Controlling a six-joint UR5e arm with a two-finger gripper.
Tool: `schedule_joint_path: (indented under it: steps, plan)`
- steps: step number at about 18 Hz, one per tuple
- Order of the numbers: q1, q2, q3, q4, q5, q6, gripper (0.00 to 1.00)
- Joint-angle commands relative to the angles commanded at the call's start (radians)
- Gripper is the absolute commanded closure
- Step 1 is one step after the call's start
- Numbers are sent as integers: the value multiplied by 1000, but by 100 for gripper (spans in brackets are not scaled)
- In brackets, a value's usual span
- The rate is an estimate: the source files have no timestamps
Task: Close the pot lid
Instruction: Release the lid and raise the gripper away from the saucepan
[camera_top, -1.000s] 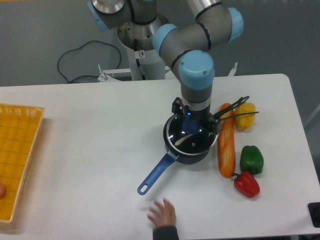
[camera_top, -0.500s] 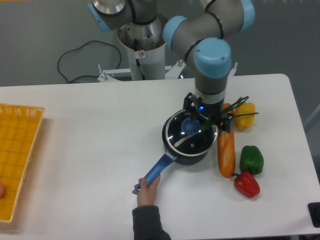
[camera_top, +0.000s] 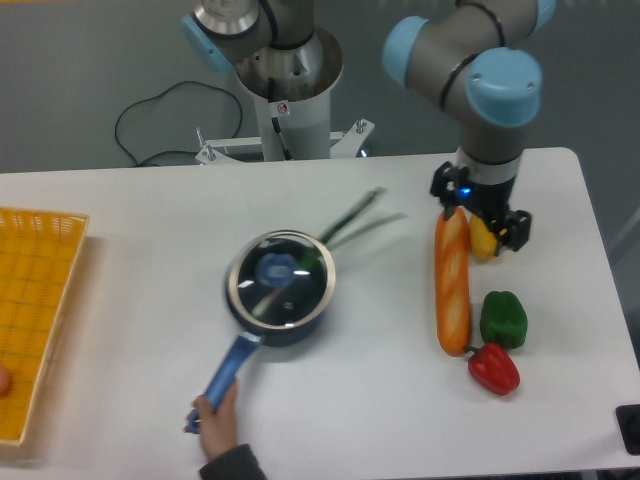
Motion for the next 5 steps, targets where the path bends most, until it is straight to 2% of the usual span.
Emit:
schedule_joint_path:
  steps: [5]
  plan:
    - [20,-20,23,-15,6,2,0]
